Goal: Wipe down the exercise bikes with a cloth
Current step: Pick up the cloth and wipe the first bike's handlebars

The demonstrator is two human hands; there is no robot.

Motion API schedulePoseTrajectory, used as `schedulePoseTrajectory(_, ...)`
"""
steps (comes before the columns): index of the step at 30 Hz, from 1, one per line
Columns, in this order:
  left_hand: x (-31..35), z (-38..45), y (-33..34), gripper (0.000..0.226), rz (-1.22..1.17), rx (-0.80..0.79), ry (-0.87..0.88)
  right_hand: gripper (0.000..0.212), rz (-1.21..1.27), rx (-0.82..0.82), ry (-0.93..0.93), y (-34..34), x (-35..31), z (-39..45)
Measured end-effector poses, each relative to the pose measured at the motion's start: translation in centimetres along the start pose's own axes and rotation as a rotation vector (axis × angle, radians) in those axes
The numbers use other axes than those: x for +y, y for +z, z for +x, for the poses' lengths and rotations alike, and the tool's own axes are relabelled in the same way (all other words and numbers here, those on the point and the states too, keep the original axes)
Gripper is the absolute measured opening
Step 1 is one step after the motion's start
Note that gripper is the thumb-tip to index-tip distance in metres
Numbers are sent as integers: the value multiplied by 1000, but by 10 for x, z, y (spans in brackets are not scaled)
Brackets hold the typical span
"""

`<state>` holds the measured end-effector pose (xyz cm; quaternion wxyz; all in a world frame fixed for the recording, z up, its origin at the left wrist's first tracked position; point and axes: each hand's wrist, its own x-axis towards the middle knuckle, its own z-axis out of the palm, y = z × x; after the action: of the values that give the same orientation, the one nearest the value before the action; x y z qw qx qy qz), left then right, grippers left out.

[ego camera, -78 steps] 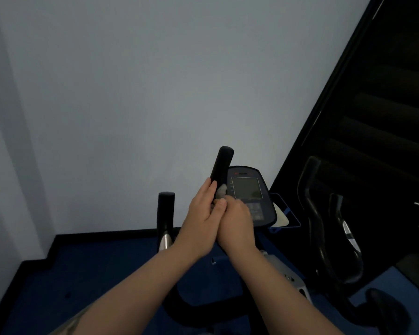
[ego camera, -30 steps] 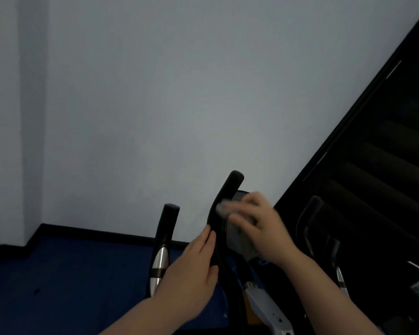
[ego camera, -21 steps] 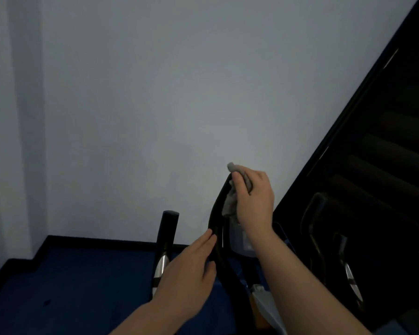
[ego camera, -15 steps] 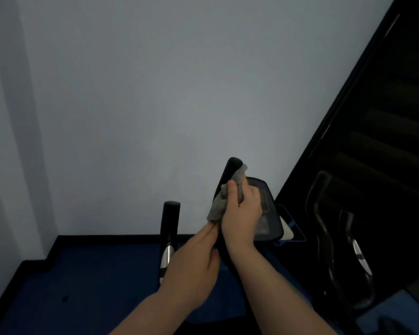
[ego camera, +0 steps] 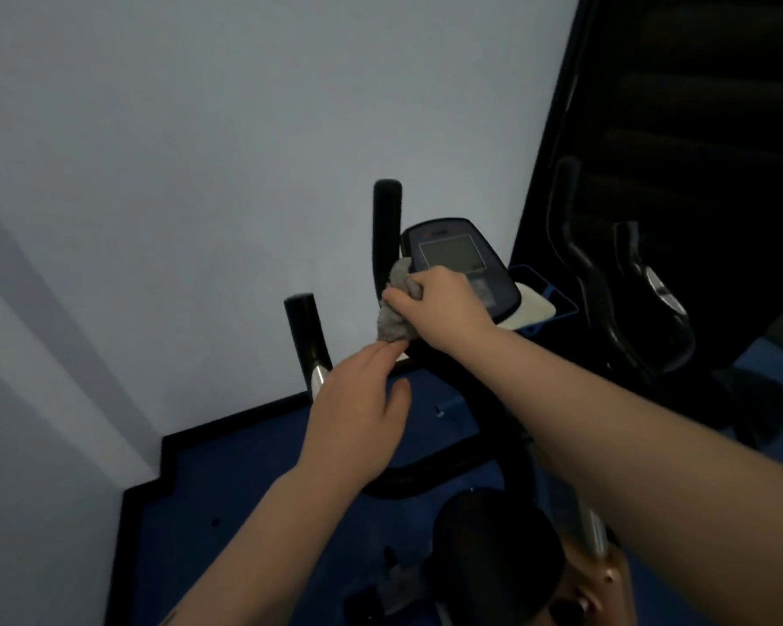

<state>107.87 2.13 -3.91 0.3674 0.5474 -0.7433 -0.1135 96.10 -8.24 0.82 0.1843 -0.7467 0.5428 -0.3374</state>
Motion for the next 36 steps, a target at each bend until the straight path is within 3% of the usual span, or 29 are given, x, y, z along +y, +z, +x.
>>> schedulePoseTrajectory(8,10,-4,6,35,2,-63,45,50,14,-210,-41,-20,22,-29)
schedulePoseTrajectory(18,29,-26,13,35,-5,-206,45,30,-237,-239,-126,-41,42,-68)
schedulePoseTrajectory(25,48,-42,16,34,-69,-240,-18,34,-161,-150,-15,-51,56,-102)
schedulePoseTrajectory(36,68,-80,39,34,-166,-148,-141,37,-98,9,90,-41,71,-150)
